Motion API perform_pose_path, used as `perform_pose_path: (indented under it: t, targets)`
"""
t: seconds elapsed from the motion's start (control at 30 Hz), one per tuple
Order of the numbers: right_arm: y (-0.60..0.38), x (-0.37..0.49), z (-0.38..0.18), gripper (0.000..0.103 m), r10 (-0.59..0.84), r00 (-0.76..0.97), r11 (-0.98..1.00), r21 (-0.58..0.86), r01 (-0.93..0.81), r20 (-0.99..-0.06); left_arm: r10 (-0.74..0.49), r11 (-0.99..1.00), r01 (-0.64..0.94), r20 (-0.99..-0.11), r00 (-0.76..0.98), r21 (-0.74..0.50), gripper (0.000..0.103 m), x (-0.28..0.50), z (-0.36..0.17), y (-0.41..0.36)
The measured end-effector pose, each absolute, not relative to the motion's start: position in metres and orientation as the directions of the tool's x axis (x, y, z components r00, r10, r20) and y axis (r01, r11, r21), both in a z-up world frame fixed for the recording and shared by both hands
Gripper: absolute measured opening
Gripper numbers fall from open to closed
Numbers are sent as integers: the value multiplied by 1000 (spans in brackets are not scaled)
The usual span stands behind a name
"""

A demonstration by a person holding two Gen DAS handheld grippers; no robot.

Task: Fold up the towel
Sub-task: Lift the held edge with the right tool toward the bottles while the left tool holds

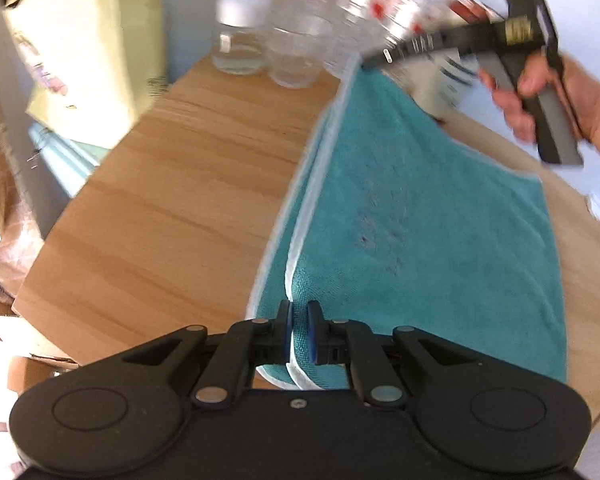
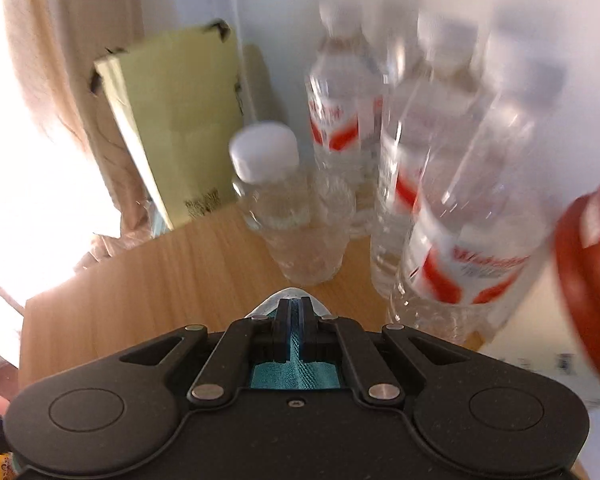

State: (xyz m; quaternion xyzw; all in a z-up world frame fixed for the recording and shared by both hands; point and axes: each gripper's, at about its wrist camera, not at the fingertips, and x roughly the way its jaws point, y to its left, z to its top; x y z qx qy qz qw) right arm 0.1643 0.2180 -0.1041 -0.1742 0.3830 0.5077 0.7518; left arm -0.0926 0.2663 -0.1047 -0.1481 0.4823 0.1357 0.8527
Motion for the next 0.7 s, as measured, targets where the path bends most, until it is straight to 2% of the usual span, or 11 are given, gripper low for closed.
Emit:
perform_pose_path:
  t: [0.1, 0.17, 0.33, 0.4, 0.47, 0.57, 0.7]
  targets:
    - [228, 168, -128, 3, 592, 186, 434, 115, -894, -784, 125, 904, -418, -883, 452, -86, 7, -92, -118, 275]
    - [234, 168, -136, 3, 588, 196, 438, 106, -893, -785, 191, 900, -435, -885, 425, -14, 7, -93, -123, 279]
    - [243, 162, -149, 10, 563, 202, 404, 54, -913, -802, 260, 884, -463, -888, 380, 61, 7, -94, -128, 293]
    - [240, 160, -148, 27, 556, 217, 395, 25, -918, -803, 263, 880, -470, -890, 373, 63, 7, -94, -126, 298]
    - [234, 158, -139, 37, 556, 234, 387, 0, -922, -797, 245, 888, -458, -888, 388, 45, 7, -93, -121, 299]
    - [219, 154, -123, 37, 546, 242, 381, -19, -924, -802, 218, 912, -410, -885, 412, 33, 10, -87, -115, 295]
    - [185, 143, -105, 37, 506, 236, 396, -19, -918, -830, 150, 952, -307, -874, 462, 1, 21, -71, -111, 279]
